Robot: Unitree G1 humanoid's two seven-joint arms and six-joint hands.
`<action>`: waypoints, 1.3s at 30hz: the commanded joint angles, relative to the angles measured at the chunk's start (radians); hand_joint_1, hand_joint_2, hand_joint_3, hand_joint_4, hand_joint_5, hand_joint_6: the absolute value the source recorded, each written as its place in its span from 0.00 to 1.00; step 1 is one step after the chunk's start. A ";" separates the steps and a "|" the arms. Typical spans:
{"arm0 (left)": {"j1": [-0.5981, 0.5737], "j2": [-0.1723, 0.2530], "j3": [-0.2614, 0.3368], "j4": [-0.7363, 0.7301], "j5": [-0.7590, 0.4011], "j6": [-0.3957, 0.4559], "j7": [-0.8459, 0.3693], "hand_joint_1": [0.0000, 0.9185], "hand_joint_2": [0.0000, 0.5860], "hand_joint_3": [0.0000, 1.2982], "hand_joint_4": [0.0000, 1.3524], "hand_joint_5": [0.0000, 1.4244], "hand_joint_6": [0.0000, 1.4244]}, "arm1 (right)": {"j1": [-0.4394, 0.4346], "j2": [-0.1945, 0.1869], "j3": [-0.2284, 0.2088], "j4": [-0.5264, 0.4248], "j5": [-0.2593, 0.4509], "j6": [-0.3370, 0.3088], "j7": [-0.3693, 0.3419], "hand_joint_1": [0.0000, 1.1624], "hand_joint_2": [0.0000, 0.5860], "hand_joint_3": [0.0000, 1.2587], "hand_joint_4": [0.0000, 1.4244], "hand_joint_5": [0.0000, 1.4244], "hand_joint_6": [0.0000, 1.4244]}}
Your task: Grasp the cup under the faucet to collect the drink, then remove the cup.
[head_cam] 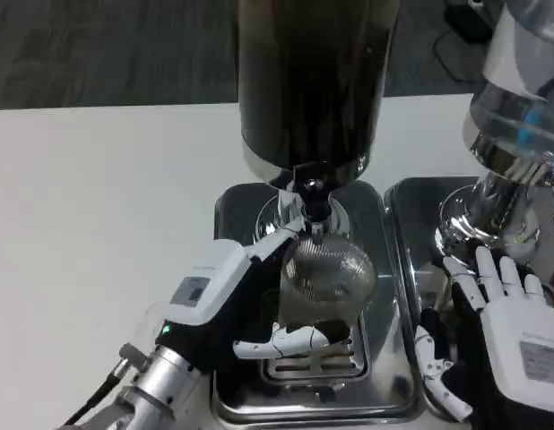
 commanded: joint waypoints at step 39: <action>0.359 0.228 0.302 -0.476 -0.165 0.005 -0.053 0.00 0.15 0.05 0.00 0.15 0.04 | 0.058 -0.147 -0.107 -0.093 0.013 -0.105 0.063 0.20 0.89 0.10 0.00 0.00 0.00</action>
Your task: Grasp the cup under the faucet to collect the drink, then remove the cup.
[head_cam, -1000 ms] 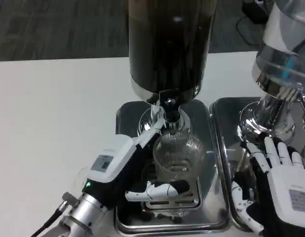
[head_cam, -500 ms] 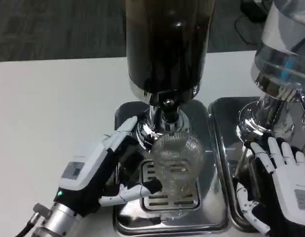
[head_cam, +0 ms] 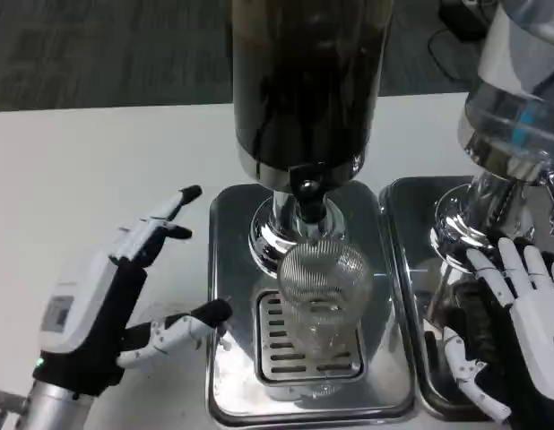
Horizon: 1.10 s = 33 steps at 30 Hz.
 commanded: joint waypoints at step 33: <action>0.140 0.068 0.157 -0.490 -0.811 -0.198 -0.883 0.00 0.33 0.00 0.00 0.03 0.00 | 0.066 -0.078 -0.030 0.069 -0.008 -0.132 -0.043 0.06 0.90 0.00 0.00 0.00 0.00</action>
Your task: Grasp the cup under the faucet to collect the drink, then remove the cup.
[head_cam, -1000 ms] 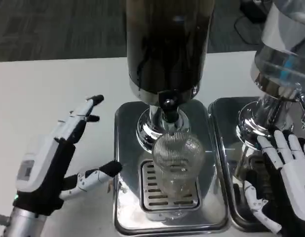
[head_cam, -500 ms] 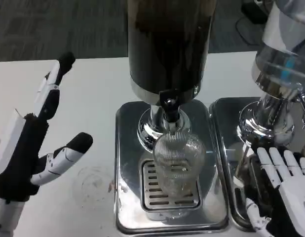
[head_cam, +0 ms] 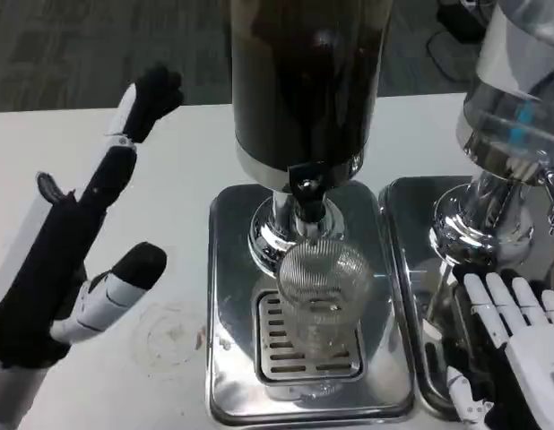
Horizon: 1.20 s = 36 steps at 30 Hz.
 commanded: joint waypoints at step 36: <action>-0.197 -0.167 0.012 -0.062 -0.316 0.424 -0.720 0.00 0.33 0.06 0.00 0.07 0.03 | -0.009 0.105 0.034 0.017 -0.034 0.047 -0.017 0.07 0.93 0.00 0.00 0.00 0.00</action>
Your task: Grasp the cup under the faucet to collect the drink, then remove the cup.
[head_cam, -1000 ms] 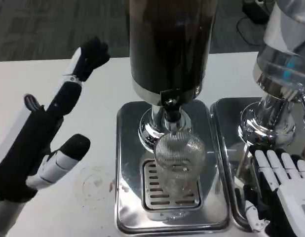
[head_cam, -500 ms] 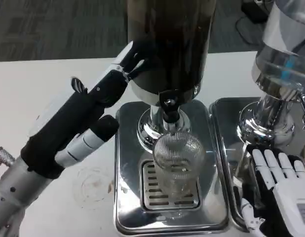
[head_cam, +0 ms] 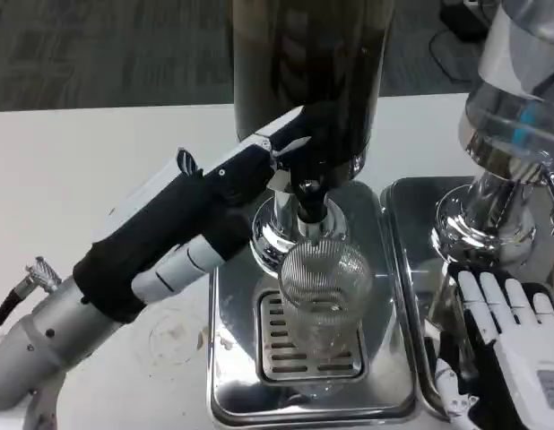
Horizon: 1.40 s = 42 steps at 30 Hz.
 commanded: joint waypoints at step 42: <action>-0.049 0.059 0.062 0.052 0.272 -0.101 -0.110 0.00 0.41 0.09 0.00 0.08 0.03 | -0.032 0.034 0.028 0.035 -0.012 0.036 -0.032 0.07 0.93 0.00 0.00 0.00 0.00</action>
